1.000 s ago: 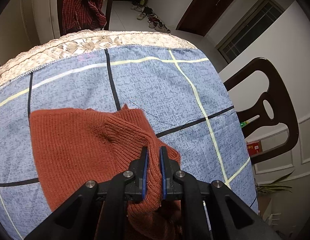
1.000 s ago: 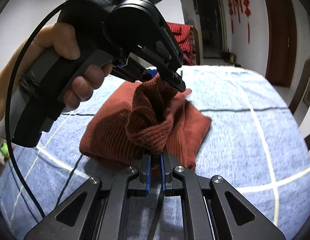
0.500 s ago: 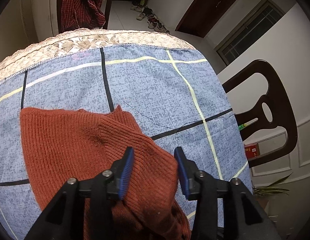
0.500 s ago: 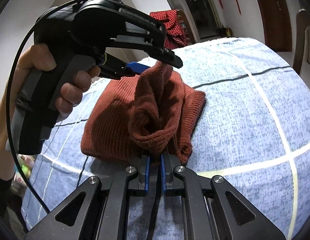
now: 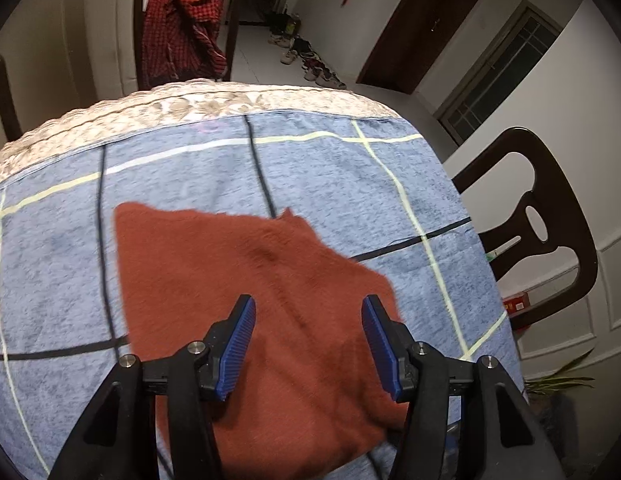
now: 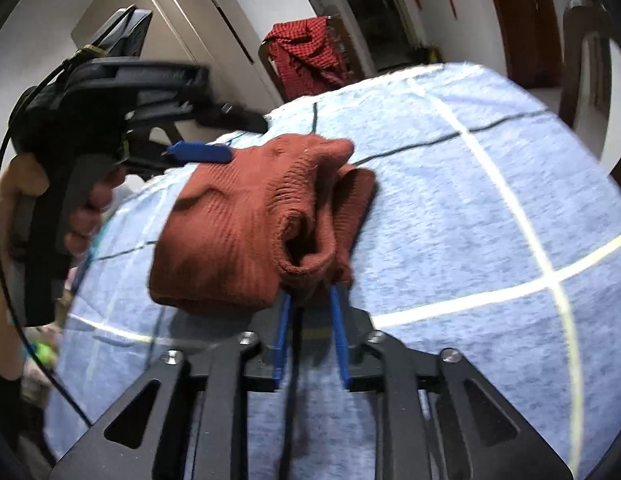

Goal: Fold small clothes

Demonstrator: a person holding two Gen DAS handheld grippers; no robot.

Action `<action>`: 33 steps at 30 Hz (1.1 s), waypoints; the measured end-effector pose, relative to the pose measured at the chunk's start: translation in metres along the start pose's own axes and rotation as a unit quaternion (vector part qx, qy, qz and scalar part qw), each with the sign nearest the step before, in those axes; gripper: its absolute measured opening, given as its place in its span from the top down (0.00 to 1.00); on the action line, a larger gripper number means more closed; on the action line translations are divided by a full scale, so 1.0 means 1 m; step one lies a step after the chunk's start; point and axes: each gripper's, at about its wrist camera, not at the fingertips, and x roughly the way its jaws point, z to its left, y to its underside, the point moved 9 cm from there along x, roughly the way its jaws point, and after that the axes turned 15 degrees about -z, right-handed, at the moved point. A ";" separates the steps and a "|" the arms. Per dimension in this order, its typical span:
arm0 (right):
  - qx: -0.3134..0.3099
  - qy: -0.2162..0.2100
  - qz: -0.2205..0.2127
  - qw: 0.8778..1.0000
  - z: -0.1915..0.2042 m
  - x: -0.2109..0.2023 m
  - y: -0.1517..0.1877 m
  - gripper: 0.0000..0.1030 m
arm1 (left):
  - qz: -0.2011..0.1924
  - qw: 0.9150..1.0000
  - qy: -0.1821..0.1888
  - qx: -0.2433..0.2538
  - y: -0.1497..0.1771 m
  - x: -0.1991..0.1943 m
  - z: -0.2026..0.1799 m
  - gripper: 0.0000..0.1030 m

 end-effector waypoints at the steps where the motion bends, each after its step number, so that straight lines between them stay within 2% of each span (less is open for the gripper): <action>1: -0.008 0.008 -0.005 1.000 -0.001 -0.003 -0.002 0.77 | -0.005 1.000 -0.004 0.001 0.002 -0.003 0.004 0.44; 6: -0.049 0.043 -0.030 0.997 0.001 -0.013 -0.012 0.77 | -0.029 0.999 -0.034 0.015 0.017 -0.018 0.024 0.44; 11: -0.081 0.046 -0.063 0.994 0.017 -0.020 -0.030 0.77 | -0.048 0.997 -0.052 0.033 0.033 -0.030 0.032 0.44; 19: -0.118 0.053 -0.070 0.989 0.036 -0.002 -0.044 0.77 | -0.101 0.983 -0.128 0.081 0.051 -0.052 0.042 0.44; 24: -0.120 0.053 -0.063 0.989 0.036 0.011 -0.046 0.77 | -0.116 0.981 -0.136 0.070 0.065 -0.060 0.051 0.44; 27: -0.114 0.051 -0.057 0.991 0.034 0.019 -0.046 0.77 | -0.130 0.975 -0.156 0.094 0.069 -0.065 0.053 0.44; 33: -0.115 0.032 -0.063 0.991 0.040 0.027 -0.050 0.77 | -0.139 0.975 -0.149 0.088 0.077 -0.069 0.054 0.44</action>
